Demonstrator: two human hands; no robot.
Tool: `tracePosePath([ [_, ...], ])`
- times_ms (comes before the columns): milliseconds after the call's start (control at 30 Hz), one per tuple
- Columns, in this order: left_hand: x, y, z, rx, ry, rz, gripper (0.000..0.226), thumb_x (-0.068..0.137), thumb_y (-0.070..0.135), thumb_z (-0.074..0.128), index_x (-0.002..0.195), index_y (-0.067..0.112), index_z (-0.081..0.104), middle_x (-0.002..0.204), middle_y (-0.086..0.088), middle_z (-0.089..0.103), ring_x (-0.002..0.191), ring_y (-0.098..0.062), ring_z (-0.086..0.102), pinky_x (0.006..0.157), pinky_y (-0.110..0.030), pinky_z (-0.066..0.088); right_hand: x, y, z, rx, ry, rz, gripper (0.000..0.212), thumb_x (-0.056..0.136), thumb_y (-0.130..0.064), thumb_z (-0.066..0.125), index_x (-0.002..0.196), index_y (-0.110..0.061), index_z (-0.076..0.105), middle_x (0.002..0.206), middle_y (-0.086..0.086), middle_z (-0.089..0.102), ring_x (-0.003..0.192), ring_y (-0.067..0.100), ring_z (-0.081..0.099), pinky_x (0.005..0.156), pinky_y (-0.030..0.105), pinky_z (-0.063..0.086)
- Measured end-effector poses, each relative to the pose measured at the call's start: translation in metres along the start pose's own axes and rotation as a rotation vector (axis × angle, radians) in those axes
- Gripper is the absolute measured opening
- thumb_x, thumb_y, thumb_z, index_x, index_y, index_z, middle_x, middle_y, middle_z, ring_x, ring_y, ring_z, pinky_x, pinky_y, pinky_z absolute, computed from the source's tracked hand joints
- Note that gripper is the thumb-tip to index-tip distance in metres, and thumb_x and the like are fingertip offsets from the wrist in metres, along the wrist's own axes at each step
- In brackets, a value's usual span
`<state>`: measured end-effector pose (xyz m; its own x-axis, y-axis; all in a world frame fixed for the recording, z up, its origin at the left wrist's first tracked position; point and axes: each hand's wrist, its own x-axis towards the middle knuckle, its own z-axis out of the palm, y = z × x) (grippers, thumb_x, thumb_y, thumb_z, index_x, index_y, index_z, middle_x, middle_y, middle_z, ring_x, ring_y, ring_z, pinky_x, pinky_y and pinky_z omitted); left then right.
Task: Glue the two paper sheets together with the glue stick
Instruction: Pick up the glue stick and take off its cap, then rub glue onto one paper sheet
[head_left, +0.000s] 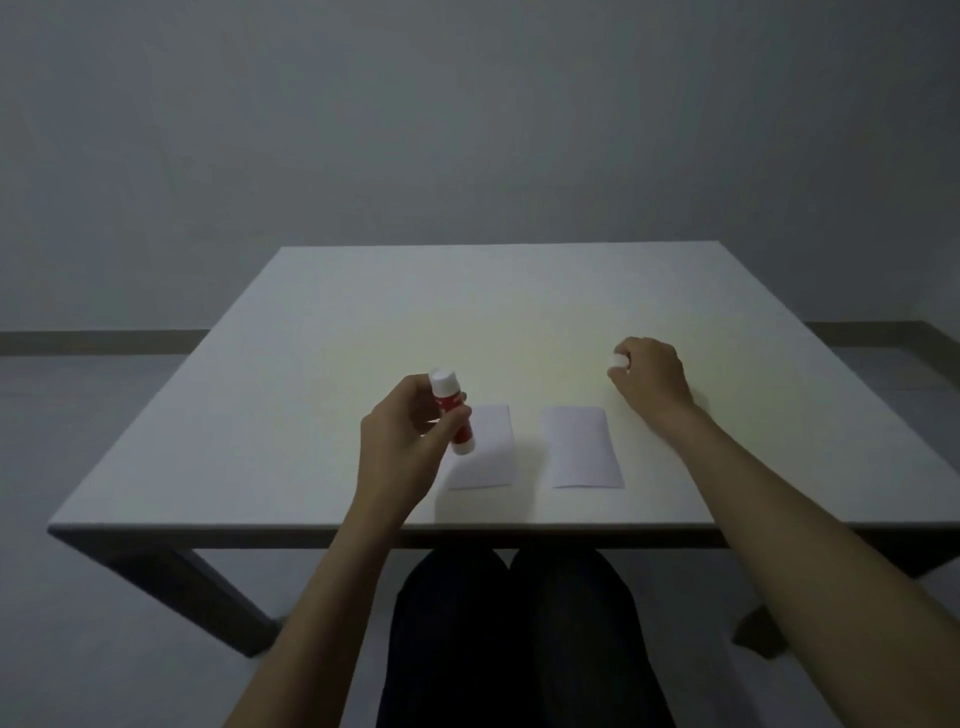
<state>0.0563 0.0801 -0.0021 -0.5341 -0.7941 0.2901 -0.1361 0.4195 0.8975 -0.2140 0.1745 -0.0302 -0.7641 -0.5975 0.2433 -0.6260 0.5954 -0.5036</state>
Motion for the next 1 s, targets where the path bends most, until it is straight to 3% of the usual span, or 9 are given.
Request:
tracePosePath([
  [67,0.0,0.004,0.004,-0.123,0.02,-0.047,0.02,0.078,0.017,0.072,0.096,0.019,0.065,0.092,0.005,0.074,0.088,-0.005,0.069,0.079,-0.017,0.051,-0.001,0.004,0.005,-0.016,-0.013,0.031,0.036,0.082,-0.006,0.056,0.118,0.002,0.058,0.118,0.026,0.062,0.11,0.038,0.057,0.089,0.038,0.047],
  [267,0.002,0.014,0.022,-0.399,0.141,-0.134,0.018,0.075,0.017,0.074,0.088,0.021,0.062,0.085,0.009,0.071,0.073,0.007,0.066,0.066,-0.01,0.051,-0.025,-0.011,-0.005,-0.053,0.012,-0.046,0.059,0.085,-0.025,0.061,0.137,-0.01,0.039,0.132,0.02,0.049,0.118,0.036,0.045,0.097,0.042,0.039],
  [333,0.002,0.018,0.03,-0.447,0.197,-0.174,0.017,0.075,0.02,0.074,0.087,0.019,0.062,0.08,0.009,0.069,0.066,0.006,0.063,0.066,-0.014,0.051,-0.055,-0.04,-0.011,0.343,0.017,-0.102,0.058,0.085,-0.035,0.061,0.137,-0.022,0.04,0.127,0.013,0.051,0.105,0.024,0.056,0.087,0.036,0.049],
  [433,0.001,0.025,0.045,-0.568,0.281,-0.252,0.016,0.075,0.023,0.074,0.084,0.019,0.061,0.079,0.006,0.069,0.065,0.006,0.064,0.064,-0.014,0.052,-0.111,-0.084,-0.008,0.979,-0.183,-0.102,0.04,0.083,-0.044,0.06,0.121,-0.035,0.049,0.107,0.0,0.06,0.071,0.008,0.066,0.062,0.02,0.055],
  [600,-0.005,0.027,0.052,-0.647,0.25,-0.283,0.017,0.076,0.025,0.074,0.088,0.02,0.063,0.08,0.006,0.075,0.069,0.002,0.068,0.066,-0.02,0.051,-0.126,-0.103,-0.005,1.05,-0.029,0.014,0.009,0.091,-0.023,0.055,0.095,-0.018,0.061,0.071,-0.001,0.062,0.053,0.002,0.056,0.052,0.012,0.048],
  [700,-0.006,0.027,0.049,-0.631,0.162,-0.185,0.013,0.078,0.018,0.073,0.088,0.02,0.065,0.084,0.008,0.077,0.081,-0.004,0.071,0.07,-0.019,0.055,-0.122,-0.113,-0.001,1.092,-0.051,0.212,0.031,0.096,-0.031,0.042,0.078,-0.013,0.06,0.058,-0.002,0.054,0.047,0.007,0.047,0.042,0.013,0.04],
  [833,-0.004,0.026,0.046,-0.629,0.092,-0.091,0.017,0.079,0.014,0.07,0.095,0.018,0.066,0.088,0.006,0.077,0.091,-0.01,0.072,0.073,-0.015,0.054,-0.116,-0.123,0.0,0.945,-0.193,0.439,0.054,0.094,-0.053,0.027,0.062,-0.018,0.053,0.049,-0.006,0.048,0.045,0.007,0.042,0.045,0.019,0.034],
  [933,-0.002,0.023,0.041,-0.615,0.143,-0.112,0.023,0.078,0.021,0.072,0.097,0.01,0.068,0.088,0.001,0.078,0.088,-0.01,0.071,0.072,-0.018,0.055,-0.114,-0.117,-0.005,0.997,-0.204,0.291,0.051,0.092,-0.052,0.035,0.066,-0.015,0.058,0.043,-0.009,0.051,0.038,0.004,0.047,0.042,0.016,0.04],
  [1000,0.0,0.02,0.039,-0.635,0.189,-0.119,0.022,0.078,0.021,0.073,0.094,0.007,0.068,0.086,0.001,0.077,0.084,-0.01,0.071,0.072,-0.021,0.053,-0.115,-0.11,-0.009,1.077,-0.172,0.072,0.029,0.092,-0.036,0.05,0.094,-0.011,0.064,0.057,-0.004,0.062,0.049,0.005,0.058,0.053,0.018,0.051],
])
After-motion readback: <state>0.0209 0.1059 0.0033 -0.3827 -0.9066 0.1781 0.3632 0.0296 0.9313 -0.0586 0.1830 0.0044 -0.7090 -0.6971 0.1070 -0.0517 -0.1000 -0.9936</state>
